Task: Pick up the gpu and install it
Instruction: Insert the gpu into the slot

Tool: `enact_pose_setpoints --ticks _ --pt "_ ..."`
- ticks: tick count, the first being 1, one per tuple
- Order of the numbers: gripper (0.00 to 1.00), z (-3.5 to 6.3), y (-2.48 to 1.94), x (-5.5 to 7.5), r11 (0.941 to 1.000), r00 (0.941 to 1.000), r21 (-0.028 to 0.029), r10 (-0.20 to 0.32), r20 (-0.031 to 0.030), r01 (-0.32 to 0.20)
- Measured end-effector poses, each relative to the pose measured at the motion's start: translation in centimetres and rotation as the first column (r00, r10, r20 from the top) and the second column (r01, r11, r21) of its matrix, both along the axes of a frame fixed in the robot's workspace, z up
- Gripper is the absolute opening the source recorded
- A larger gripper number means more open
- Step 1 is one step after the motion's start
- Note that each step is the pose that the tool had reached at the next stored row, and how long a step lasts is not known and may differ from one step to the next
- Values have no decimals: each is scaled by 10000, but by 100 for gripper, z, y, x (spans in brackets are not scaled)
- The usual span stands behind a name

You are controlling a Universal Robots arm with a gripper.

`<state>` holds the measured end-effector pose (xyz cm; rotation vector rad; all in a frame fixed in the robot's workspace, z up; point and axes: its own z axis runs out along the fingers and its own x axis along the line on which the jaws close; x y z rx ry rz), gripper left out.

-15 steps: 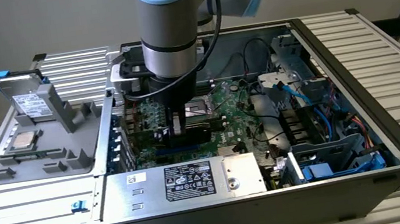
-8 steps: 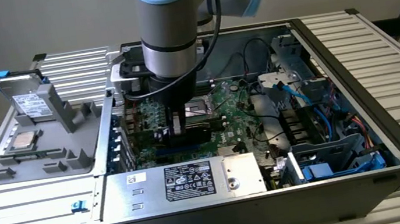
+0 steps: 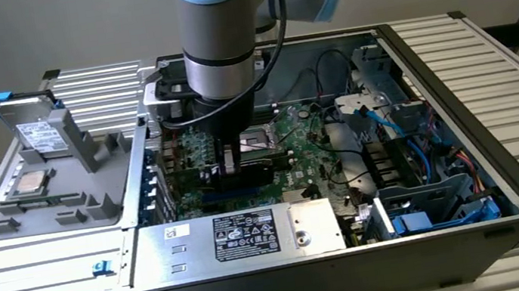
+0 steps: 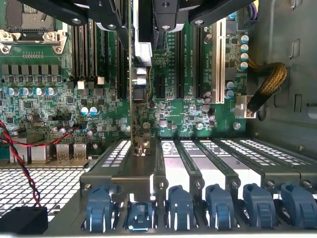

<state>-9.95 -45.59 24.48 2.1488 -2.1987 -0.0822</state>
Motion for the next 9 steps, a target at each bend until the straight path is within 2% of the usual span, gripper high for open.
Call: enact_pose_setpoints --ticks 9 --pt "29 -22 5 -11 10000 10000 -57 -1 -2 1"
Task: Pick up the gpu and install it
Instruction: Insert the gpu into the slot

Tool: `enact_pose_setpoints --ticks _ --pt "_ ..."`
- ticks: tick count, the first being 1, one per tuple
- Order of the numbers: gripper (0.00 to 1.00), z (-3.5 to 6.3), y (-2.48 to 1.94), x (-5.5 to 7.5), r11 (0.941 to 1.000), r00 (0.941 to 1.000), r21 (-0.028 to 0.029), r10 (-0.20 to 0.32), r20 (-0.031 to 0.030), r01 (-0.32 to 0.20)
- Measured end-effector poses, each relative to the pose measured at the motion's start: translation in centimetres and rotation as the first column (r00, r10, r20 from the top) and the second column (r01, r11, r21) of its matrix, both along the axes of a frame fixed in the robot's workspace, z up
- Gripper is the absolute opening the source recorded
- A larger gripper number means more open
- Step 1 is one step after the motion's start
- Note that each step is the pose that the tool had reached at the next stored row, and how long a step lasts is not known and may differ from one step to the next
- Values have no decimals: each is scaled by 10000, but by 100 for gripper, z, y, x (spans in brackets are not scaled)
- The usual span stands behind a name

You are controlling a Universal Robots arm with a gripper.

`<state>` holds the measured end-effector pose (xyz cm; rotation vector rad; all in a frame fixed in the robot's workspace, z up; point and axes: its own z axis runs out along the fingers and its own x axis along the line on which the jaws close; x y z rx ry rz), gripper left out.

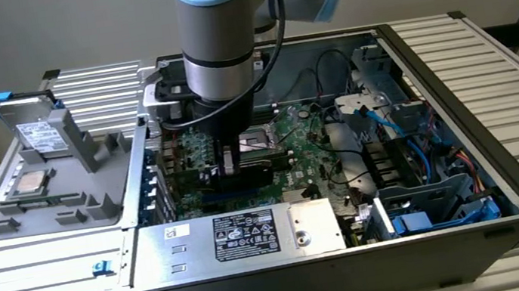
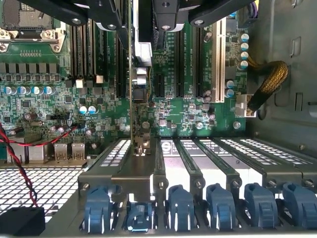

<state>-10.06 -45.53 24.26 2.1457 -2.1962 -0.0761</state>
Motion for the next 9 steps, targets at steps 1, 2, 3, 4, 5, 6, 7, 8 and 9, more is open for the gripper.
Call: enact_pose_setpoints --ticks 1,2,3,4,5,6,7,8,9 --pt "29 0 0 0 10000 10000 -1 0 0 0" --pt "29 -1 0 -1 10000 10000 -1 -1 0 1" --pt "29 -1 0 0 10000 10000 1 0 1 0" --pt "29 -2 0 0 10000 10000 1 -1 2 1" --pt "29 -3 0 0 10000 10000 0 0 1 0" --pt "29 -5 1 0 10000 10000 -1 0 2 0" --pt "29 -6 1 0 10000 10000 -3 0 2 0" --pt "29 -6 0 0 10000 10000 -3 1 1 -1" --pt "29 -7 0 -2 10000 10000 -4 2 1 -2"
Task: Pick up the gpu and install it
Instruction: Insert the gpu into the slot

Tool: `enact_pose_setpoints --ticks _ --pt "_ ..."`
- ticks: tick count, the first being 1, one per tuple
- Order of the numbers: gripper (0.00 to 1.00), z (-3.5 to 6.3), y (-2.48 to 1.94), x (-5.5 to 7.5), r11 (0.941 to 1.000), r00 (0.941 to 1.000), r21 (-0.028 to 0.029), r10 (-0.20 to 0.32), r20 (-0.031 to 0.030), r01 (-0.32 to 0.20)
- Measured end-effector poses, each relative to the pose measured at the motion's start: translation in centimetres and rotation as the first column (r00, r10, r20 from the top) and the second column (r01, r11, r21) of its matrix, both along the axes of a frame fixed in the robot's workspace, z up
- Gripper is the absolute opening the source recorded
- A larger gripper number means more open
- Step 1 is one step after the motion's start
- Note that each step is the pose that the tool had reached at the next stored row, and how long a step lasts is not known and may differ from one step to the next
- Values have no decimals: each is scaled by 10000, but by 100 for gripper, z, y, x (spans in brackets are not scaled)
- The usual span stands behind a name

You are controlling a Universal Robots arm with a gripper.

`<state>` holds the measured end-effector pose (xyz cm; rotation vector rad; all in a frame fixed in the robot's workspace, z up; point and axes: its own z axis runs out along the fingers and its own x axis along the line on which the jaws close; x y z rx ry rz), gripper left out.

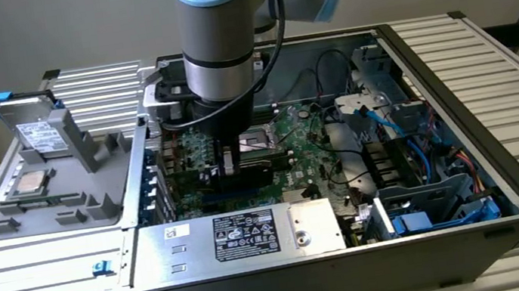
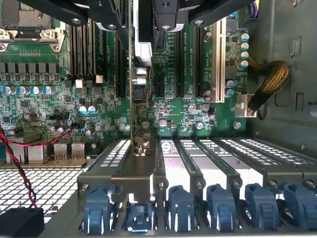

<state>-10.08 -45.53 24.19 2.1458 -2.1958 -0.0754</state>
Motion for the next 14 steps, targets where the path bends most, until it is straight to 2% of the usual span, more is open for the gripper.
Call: enact_pose_setpoints --ticks 14 --pt "29 -16 0 -7 10000 10000 -23 9 0 -9"
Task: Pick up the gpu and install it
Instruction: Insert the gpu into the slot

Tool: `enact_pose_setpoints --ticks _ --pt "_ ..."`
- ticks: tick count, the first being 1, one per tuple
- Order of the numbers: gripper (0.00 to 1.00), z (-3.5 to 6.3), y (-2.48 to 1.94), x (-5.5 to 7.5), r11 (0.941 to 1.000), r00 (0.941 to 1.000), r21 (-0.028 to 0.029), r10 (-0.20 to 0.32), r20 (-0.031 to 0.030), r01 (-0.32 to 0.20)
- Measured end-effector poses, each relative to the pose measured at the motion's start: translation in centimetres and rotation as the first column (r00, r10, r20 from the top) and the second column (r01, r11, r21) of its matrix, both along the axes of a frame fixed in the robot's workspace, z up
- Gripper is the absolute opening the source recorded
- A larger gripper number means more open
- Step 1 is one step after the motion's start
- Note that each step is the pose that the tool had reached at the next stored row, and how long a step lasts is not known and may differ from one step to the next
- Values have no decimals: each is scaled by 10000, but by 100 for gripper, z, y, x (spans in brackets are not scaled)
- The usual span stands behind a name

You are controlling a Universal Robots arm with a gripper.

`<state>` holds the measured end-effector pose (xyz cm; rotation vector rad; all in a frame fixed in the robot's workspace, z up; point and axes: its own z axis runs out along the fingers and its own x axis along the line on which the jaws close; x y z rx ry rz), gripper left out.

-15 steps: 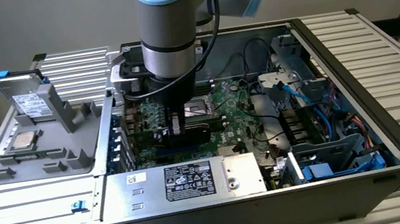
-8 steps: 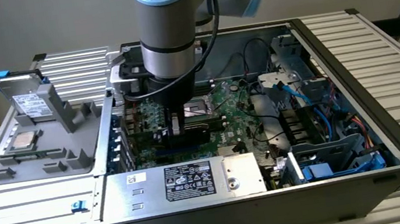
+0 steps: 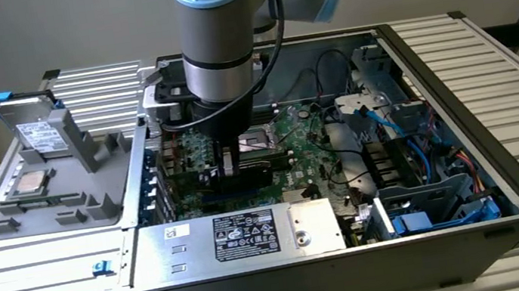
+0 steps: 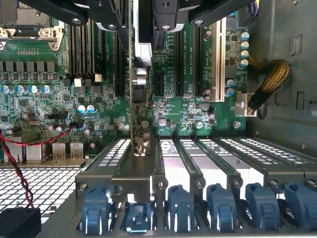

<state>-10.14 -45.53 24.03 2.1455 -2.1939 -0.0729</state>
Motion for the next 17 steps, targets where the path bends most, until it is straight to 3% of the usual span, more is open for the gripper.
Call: enact_pose_setpoints --ticks 13,17 --pt "29 2 0 -5 10000 10000 4 0 3 0" --pt "29 27 -1 -6 10000 10000 2 1 -35 -1"
